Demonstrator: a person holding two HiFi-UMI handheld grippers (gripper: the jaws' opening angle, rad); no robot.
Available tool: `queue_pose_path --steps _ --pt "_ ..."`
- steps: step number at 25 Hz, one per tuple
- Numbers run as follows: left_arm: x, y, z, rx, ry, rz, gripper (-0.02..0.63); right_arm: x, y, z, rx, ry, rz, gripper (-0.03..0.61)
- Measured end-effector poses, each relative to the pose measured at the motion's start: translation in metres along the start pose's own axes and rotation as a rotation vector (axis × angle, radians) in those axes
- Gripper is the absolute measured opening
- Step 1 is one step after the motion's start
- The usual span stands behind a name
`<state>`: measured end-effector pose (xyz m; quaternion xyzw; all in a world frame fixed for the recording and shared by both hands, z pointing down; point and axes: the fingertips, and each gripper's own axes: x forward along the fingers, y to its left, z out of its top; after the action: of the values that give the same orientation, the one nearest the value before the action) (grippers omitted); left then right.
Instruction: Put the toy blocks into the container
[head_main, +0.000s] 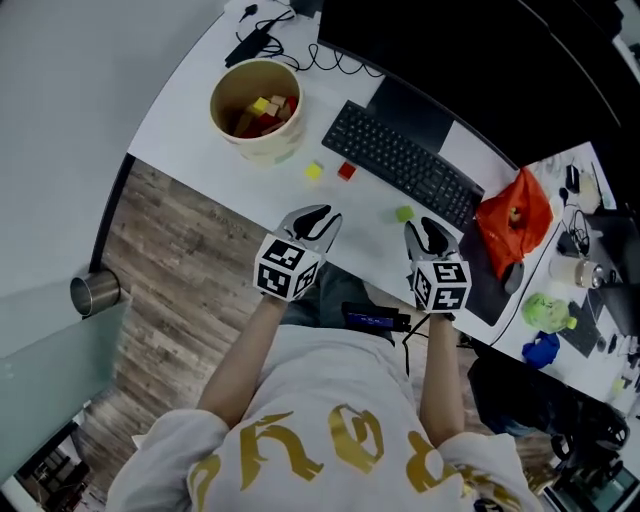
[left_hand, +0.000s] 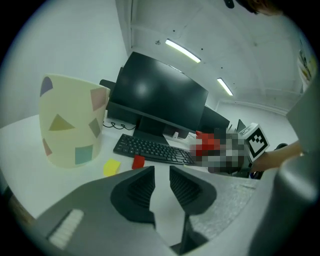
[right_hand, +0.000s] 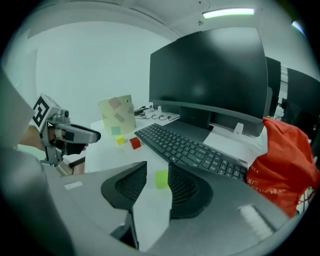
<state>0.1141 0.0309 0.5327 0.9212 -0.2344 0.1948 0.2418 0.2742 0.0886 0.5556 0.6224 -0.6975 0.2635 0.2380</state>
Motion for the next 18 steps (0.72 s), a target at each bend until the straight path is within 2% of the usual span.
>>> queue_pose_path --steps 7,15,18 --pt "0.027 0.010 -0.013 -0.023 0.068 -0.003 0.098 0.028 -0.005 -0.024 -0.009 0.101 0.032 0.172" --pt "0.037 0.021 -0.026 -0.050 0.106 -0.008 0.098 0.048 -0.007 -0.034 -0.037 0.141 0.041 0.195" --pt "0.041 0.021 -0.032 -0.059 0.114 -0.015 0.095 0.053 -0.008 -0.034 -0.032 0.133 0.038 0.167"
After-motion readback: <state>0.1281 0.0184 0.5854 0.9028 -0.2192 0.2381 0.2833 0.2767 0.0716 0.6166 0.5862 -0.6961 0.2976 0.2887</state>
